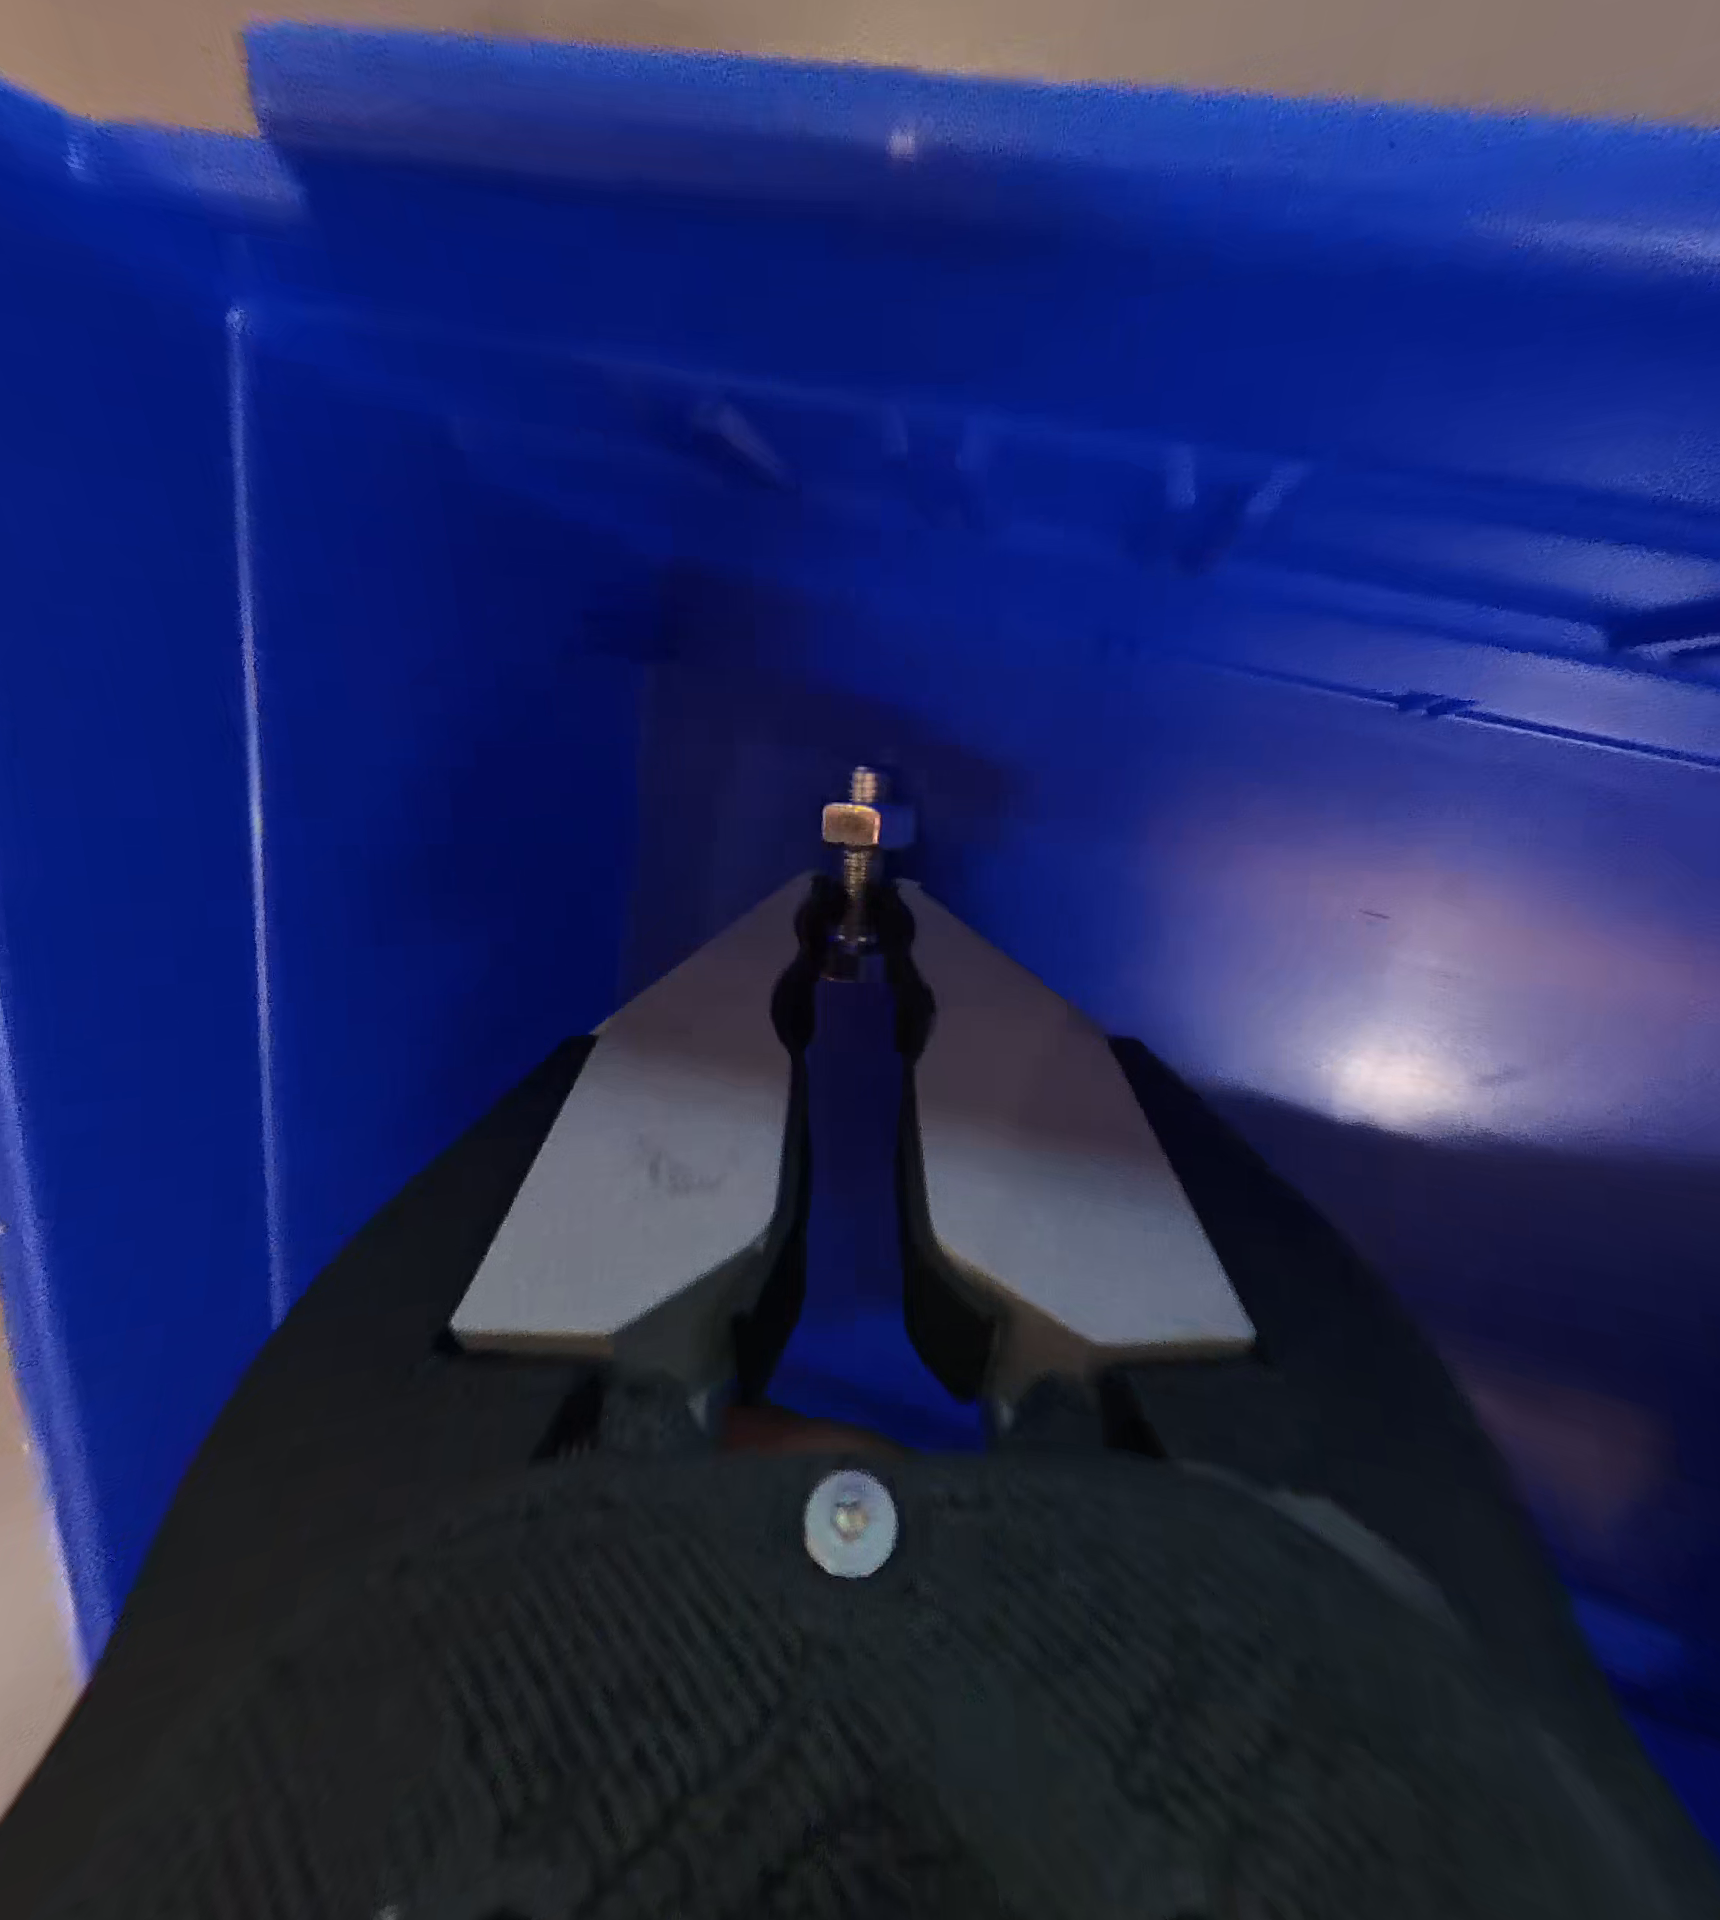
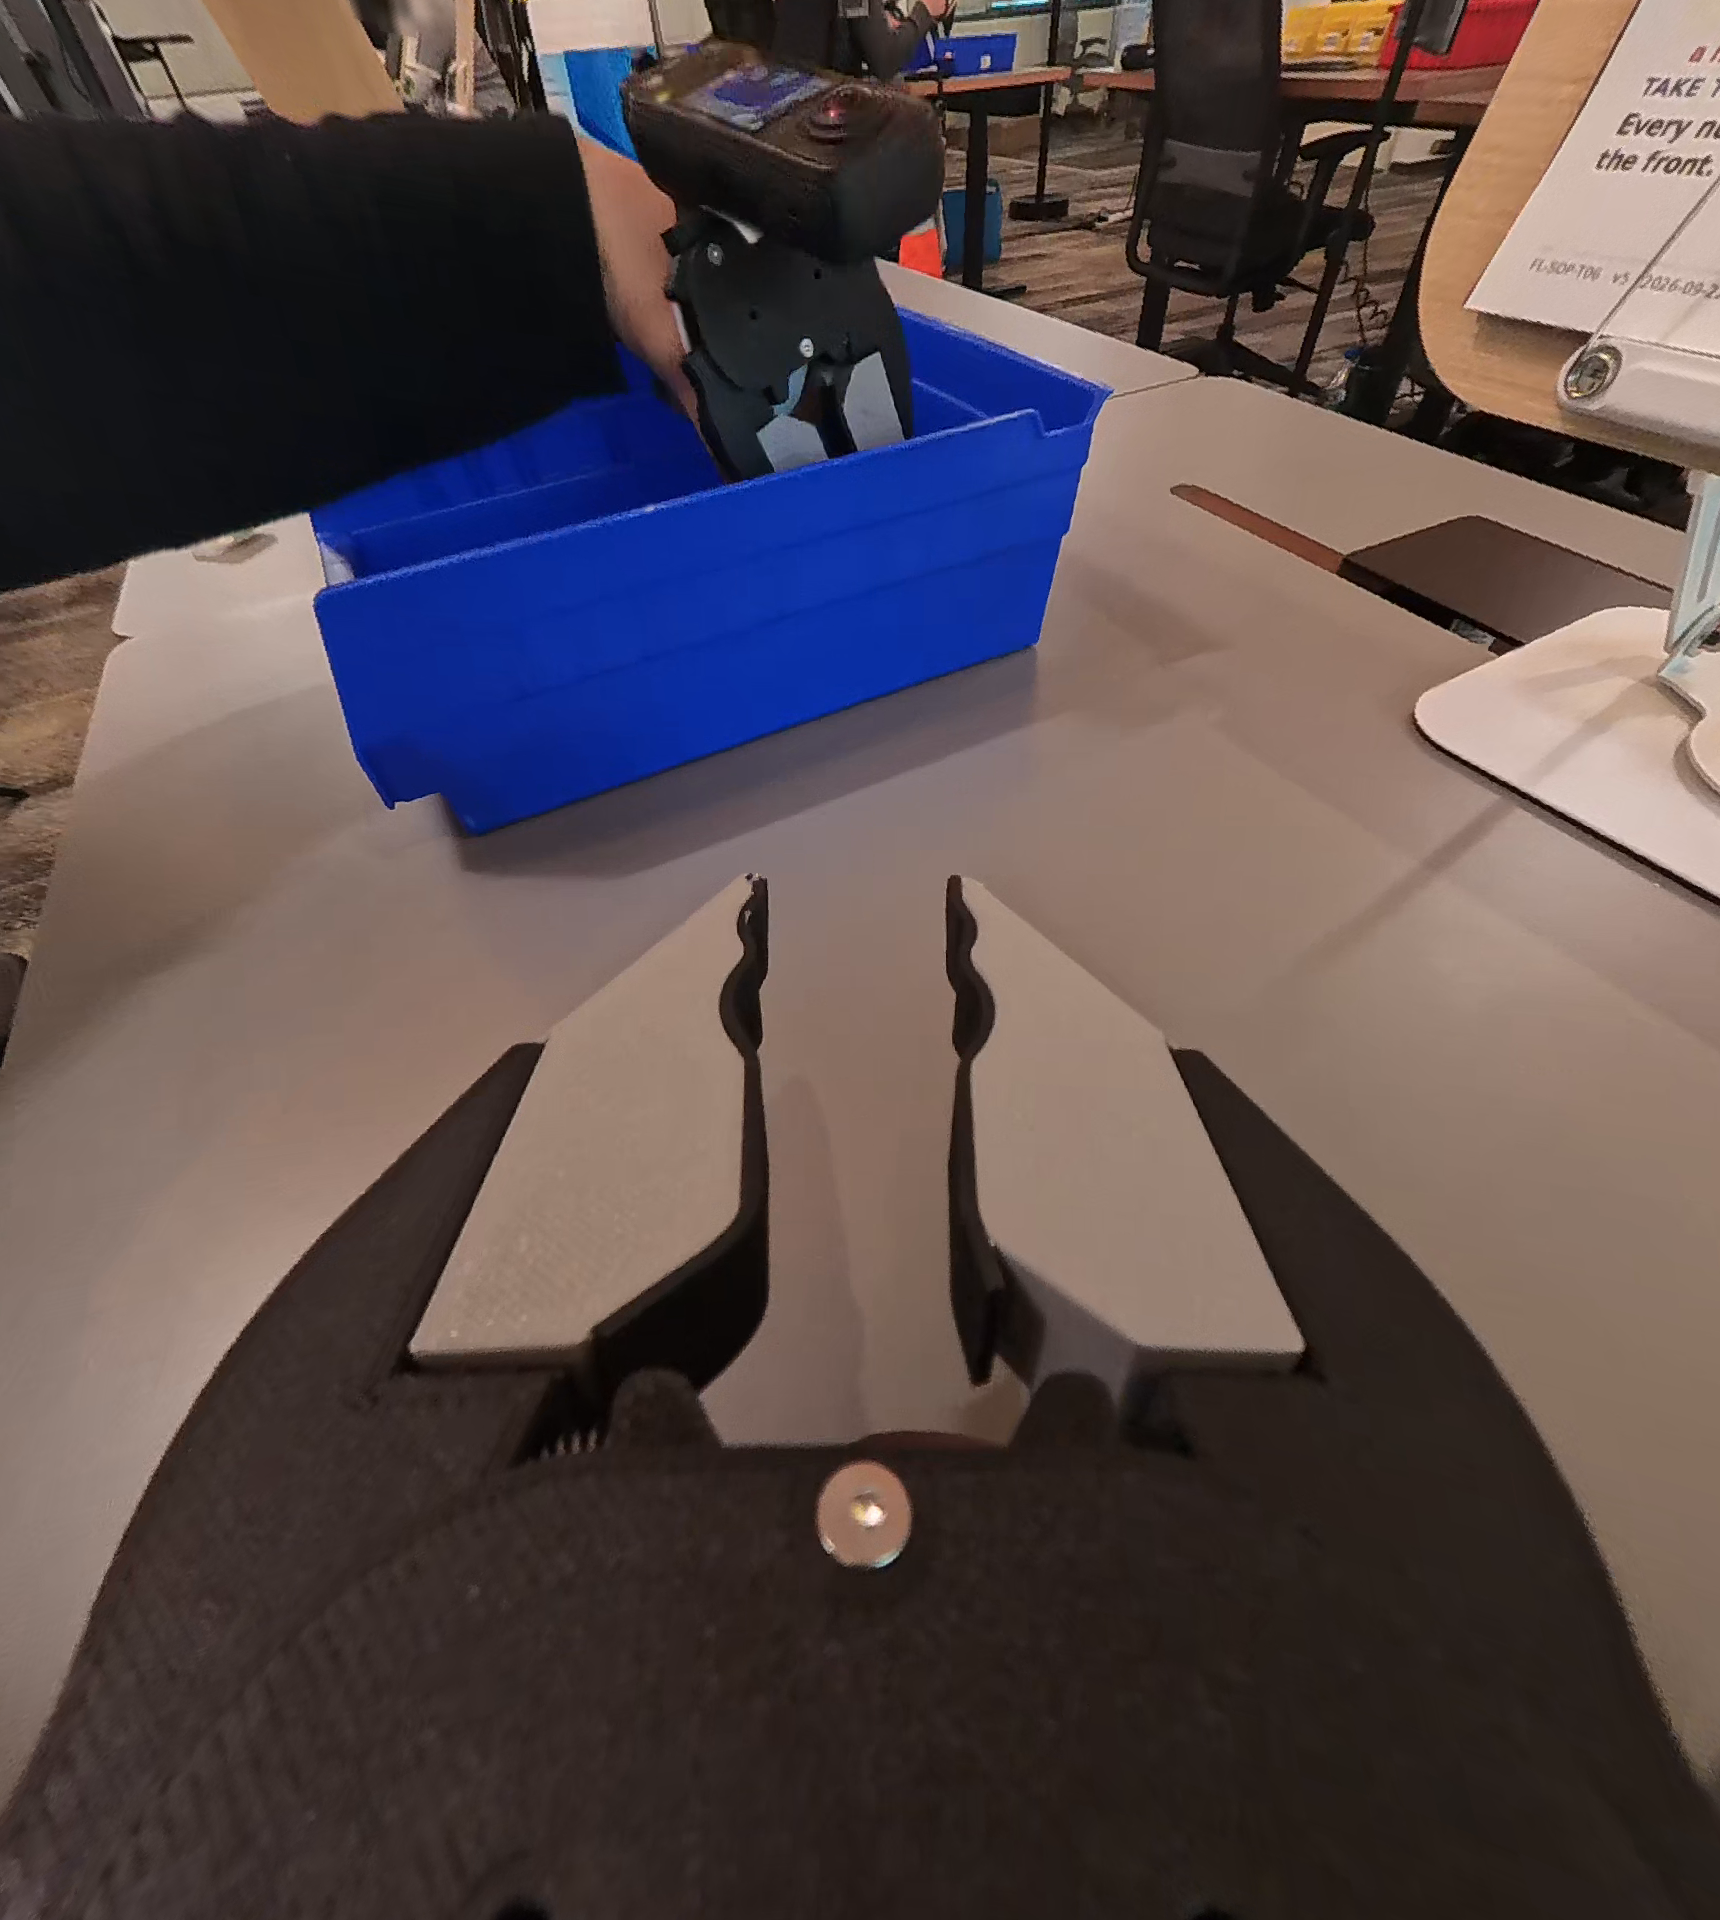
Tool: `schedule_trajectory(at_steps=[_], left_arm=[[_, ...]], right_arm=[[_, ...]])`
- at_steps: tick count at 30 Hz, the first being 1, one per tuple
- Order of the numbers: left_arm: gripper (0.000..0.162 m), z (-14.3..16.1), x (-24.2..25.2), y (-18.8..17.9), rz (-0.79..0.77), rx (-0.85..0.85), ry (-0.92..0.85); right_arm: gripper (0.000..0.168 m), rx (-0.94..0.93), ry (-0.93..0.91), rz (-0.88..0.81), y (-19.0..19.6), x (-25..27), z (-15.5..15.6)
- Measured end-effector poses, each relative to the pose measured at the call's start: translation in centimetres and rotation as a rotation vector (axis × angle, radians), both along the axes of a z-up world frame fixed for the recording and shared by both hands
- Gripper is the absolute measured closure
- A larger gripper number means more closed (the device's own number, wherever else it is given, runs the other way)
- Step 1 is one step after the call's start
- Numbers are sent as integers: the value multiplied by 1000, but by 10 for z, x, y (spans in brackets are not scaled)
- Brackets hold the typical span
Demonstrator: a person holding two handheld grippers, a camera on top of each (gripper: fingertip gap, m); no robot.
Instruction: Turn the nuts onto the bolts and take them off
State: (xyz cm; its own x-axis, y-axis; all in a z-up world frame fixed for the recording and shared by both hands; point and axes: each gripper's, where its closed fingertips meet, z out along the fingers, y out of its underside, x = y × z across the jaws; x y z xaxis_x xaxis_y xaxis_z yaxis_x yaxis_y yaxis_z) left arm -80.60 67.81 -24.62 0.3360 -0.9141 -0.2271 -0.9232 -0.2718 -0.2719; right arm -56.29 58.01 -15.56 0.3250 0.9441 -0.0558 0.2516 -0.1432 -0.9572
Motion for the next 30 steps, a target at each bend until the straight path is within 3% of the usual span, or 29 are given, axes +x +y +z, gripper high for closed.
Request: schedule_trajectory(at_steps=[4, 6, 9, 12, 15, 17, 22, 25, 30], left_arm=[[154, 1, 0, -4, 47, 18, -73], [154, 20, 8, -6, 63, 99, -194], [154, 104, 28, -15, 95, 309, -542], [155, 199, 48, -47, 89, 526, -874], [155, 243, 76, -80, 146, 638, -1041], [155, 249, 111, -101, 175, 611, -1149], [155, 216, 216, -137, 112, 482, -1213], [155, 198, 253, -138, 69, 409, -1265], [155, 170, 278, -124, 72, 90, -1492]], right_arm=[[137, 0, 12, -2, 0, 3, 4], [138, 9, 18, -13, 3, 6, 6], [138, -8, 50, -20, 4, 9, 11], [138, -44, 91, -8, 3, 9, 16], [137, -67, 126, 10, 1, 9, 21], [137, -79, 151, 31, -2, 10, 27], [137, -44, 227, 57, -8, 20, 50], [137, -24, 300, 46, -10, 31, 73], [139, 7, 371, -26, -2, 52, 91]])
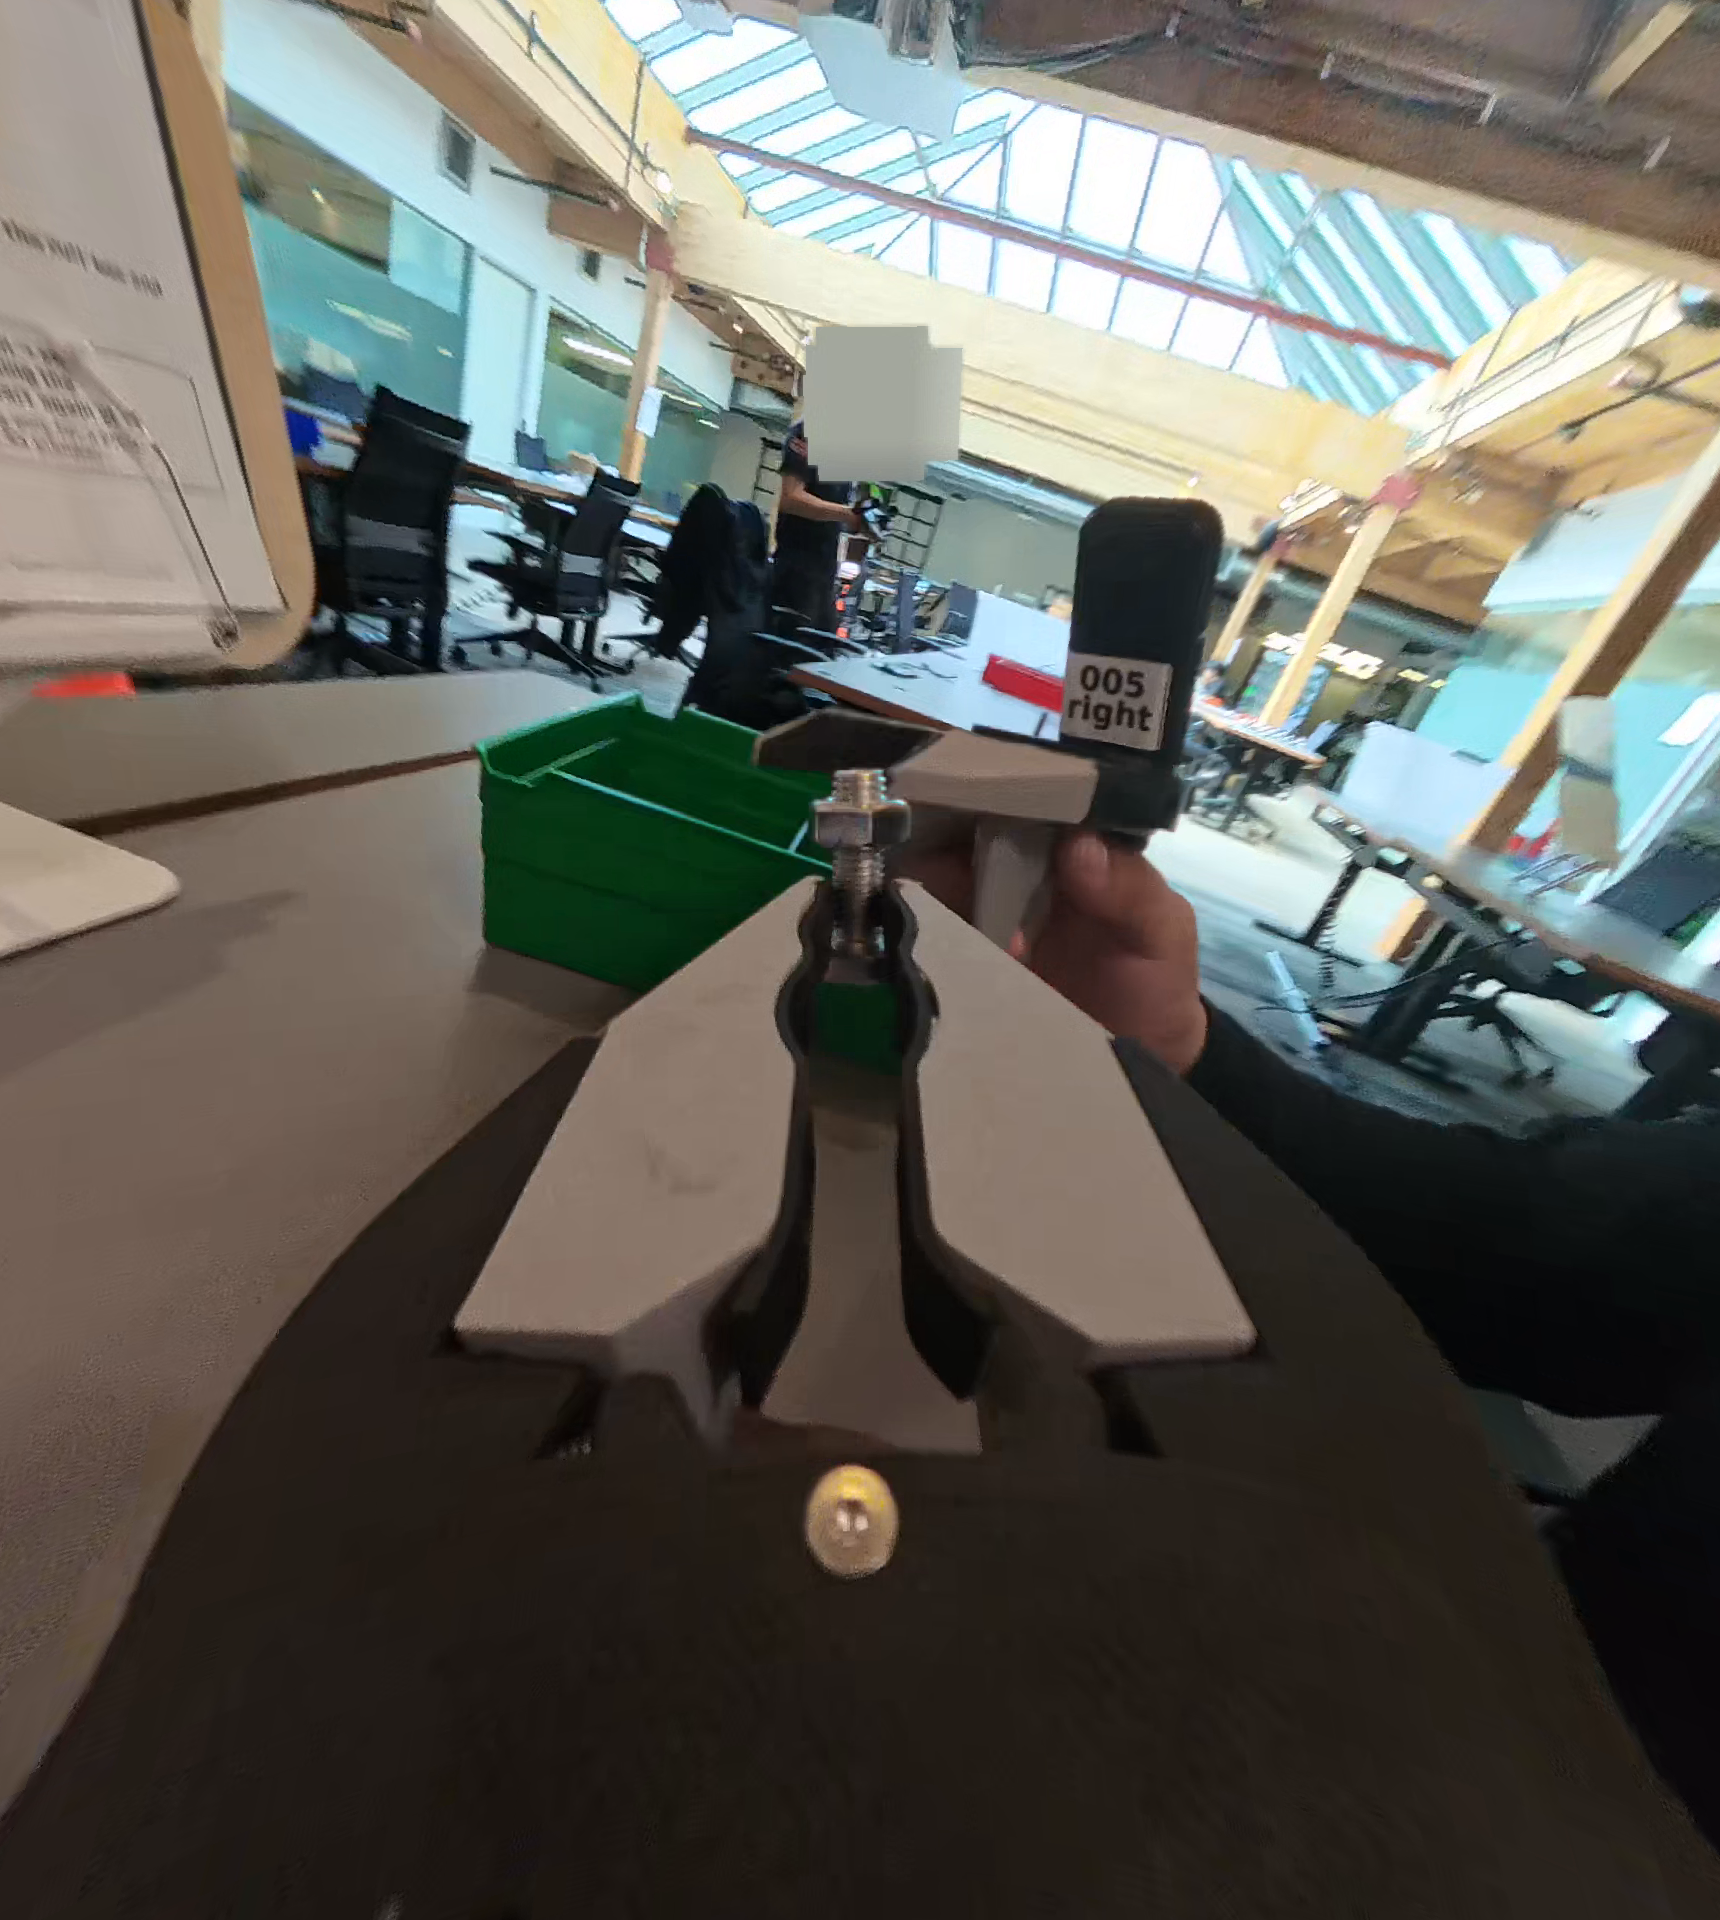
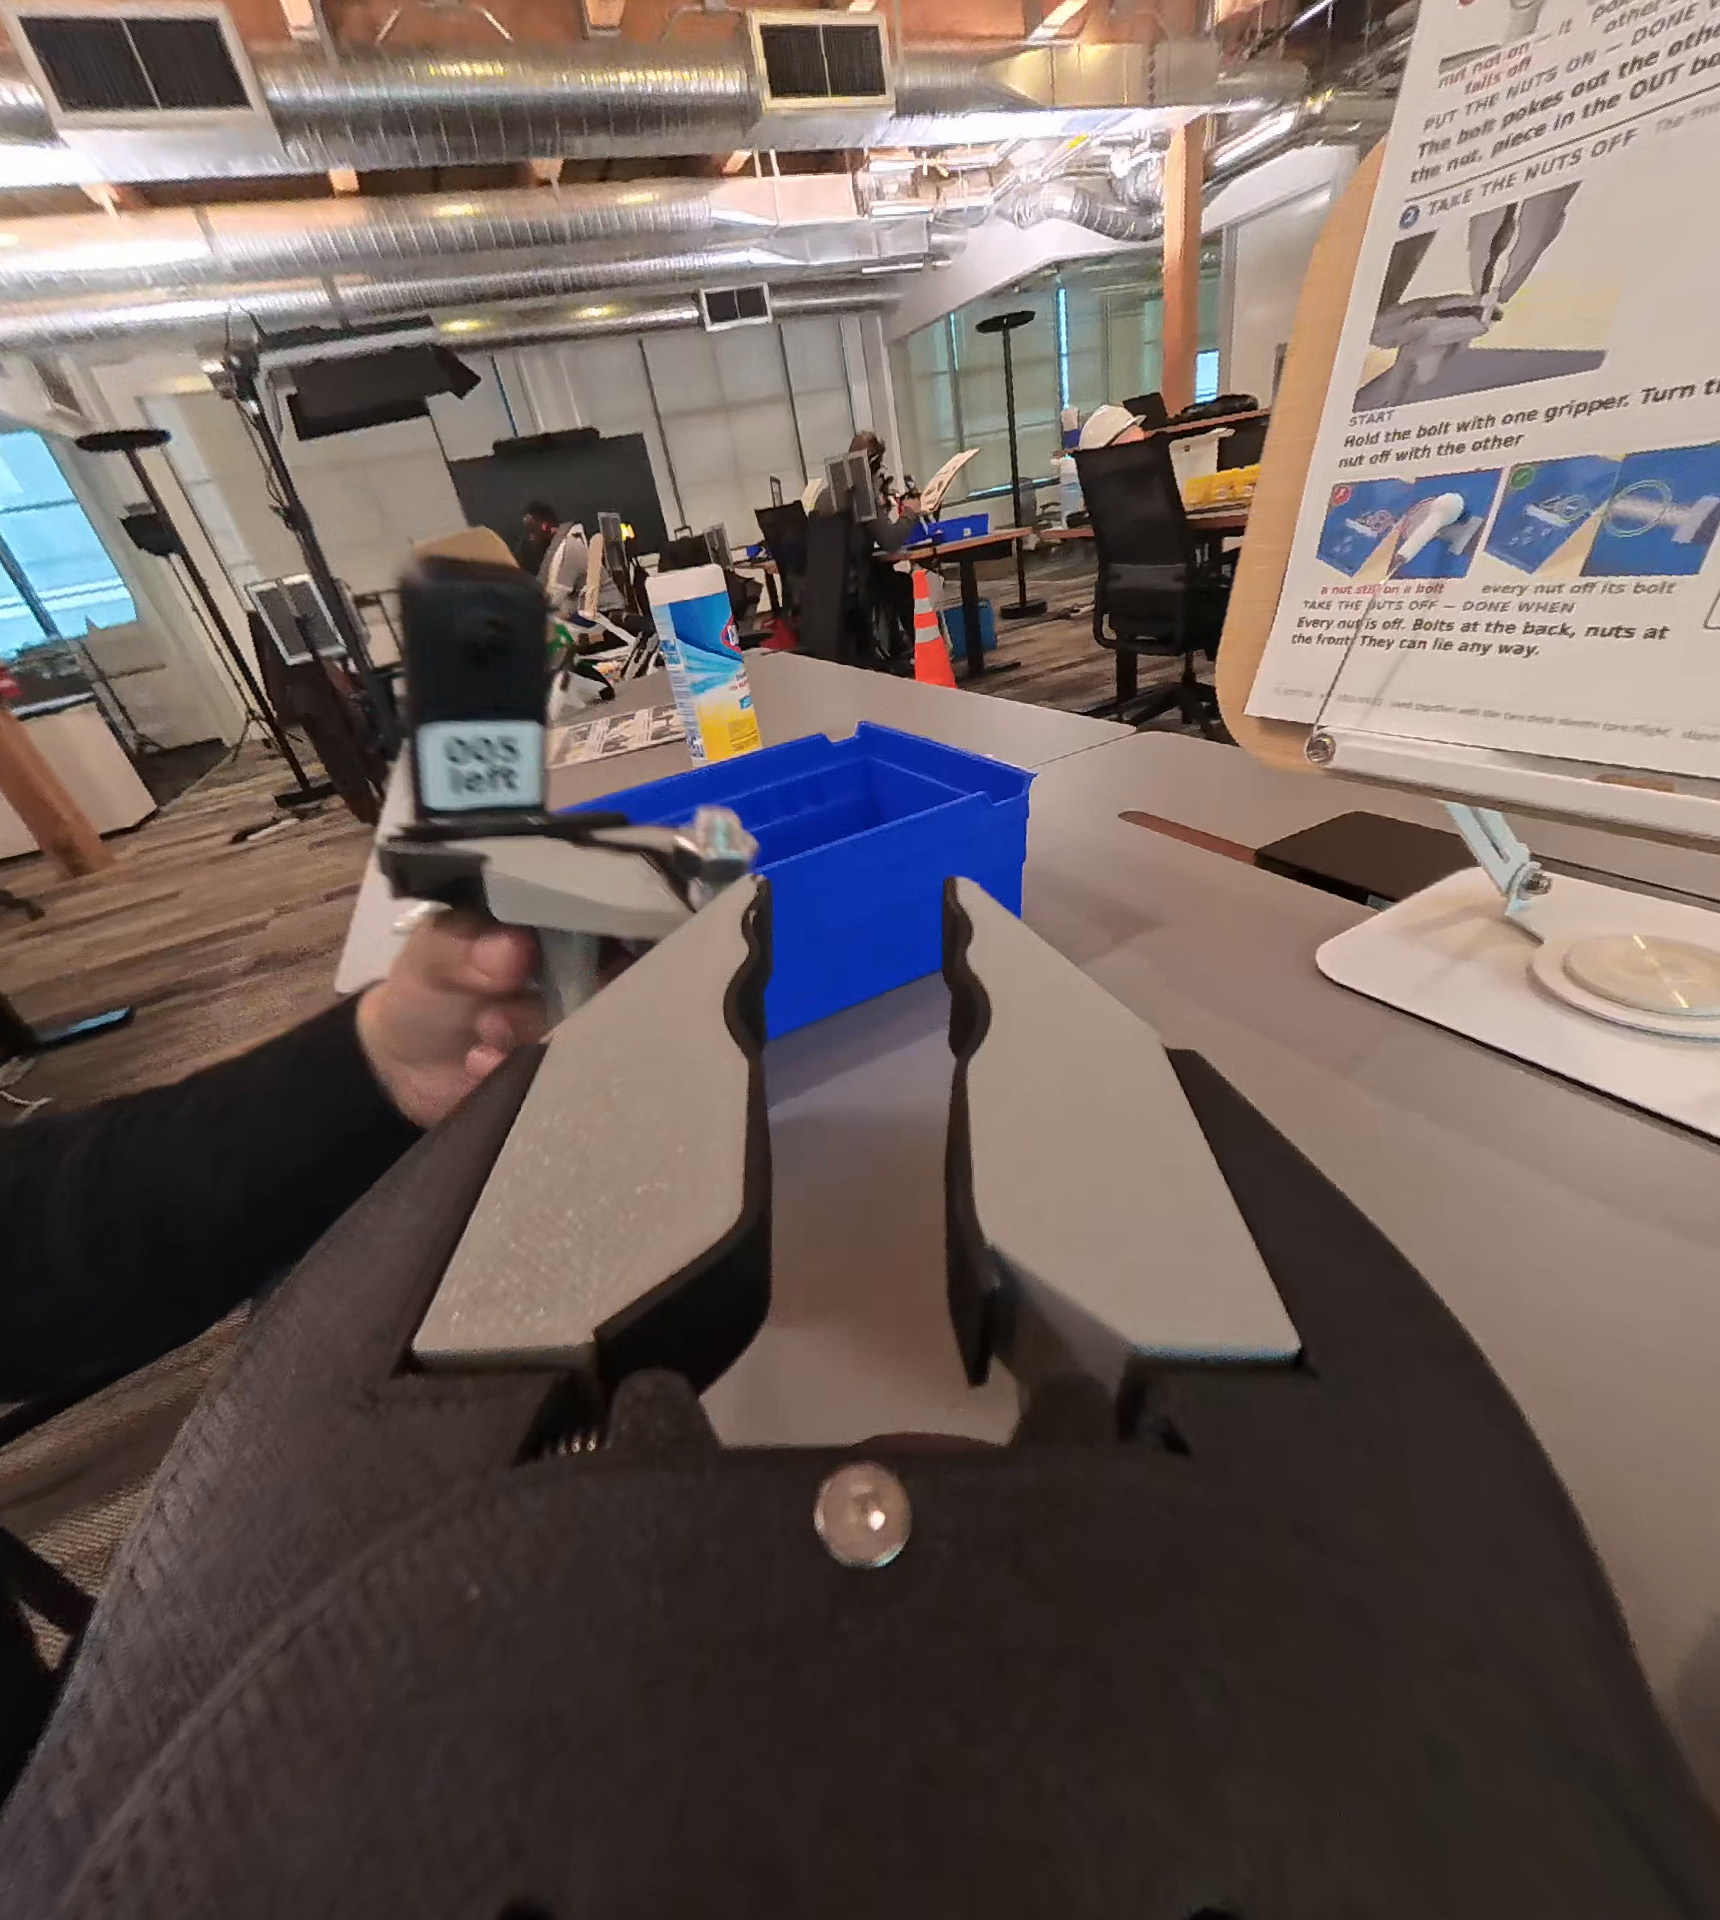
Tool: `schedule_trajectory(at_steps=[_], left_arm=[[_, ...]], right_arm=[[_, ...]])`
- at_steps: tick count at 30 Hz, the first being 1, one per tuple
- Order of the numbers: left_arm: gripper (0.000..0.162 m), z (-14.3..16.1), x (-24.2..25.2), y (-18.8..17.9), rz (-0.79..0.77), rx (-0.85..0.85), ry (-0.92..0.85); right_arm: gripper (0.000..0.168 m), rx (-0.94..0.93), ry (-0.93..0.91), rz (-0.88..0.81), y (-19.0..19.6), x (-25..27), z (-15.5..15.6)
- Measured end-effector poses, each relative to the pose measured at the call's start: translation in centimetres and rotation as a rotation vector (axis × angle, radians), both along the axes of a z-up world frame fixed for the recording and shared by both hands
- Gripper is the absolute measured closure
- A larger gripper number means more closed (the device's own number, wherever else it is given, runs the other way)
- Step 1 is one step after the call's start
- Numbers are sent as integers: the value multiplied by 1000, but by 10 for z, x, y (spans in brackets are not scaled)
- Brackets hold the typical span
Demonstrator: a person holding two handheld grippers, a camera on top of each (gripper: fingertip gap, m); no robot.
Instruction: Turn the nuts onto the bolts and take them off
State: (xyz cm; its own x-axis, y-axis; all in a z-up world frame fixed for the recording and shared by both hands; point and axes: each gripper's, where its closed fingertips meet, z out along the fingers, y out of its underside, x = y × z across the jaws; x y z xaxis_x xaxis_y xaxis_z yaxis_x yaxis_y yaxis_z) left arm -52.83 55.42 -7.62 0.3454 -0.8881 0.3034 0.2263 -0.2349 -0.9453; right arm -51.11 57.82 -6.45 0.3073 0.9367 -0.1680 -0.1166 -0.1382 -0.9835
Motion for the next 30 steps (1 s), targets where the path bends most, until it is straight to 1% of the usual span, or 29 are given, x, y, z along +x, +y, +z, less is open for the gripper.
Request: schedule_trajectory(at_steps=[2, 4, 7, 13, 16, 17, 21, 26, 30], left_arm=[[155, -12, 3, 4, -38, -70, -32], [155, -26, 6, 6, -63, -102, -5], [155, -39, 8, 7, -71, -128, 23], [155, -37, 11, 2, -72, -107, 26], [155, -37, 8, 3, -57, -105, 30], [155, -37, 8, 4, -57, -107, 30], [156, -39, 7, 5, -67, -141, 14], [155, -42, 7, 7, -63, -154, 22], [152, -41, 7, 4, -81, -152, 22]], right_arm=[[139, -29, 11, 13, 1, 1, 0], [140, -71, 9, 56, -2, -4, -4], [136, -127, -64, 70, -2, -13, -21], [136, -170, -111, 123, -10, -27, -35], [144, -199, -127, 141, -12, -31, -41], [152, -211, -112, 166, -15, -32, -40], [152, -240, -97, 176, -14, -34, -41], [153, -209, -132, 140, -12, -35, -44], [153, -219, -117, 165, -14, -35, -43]])
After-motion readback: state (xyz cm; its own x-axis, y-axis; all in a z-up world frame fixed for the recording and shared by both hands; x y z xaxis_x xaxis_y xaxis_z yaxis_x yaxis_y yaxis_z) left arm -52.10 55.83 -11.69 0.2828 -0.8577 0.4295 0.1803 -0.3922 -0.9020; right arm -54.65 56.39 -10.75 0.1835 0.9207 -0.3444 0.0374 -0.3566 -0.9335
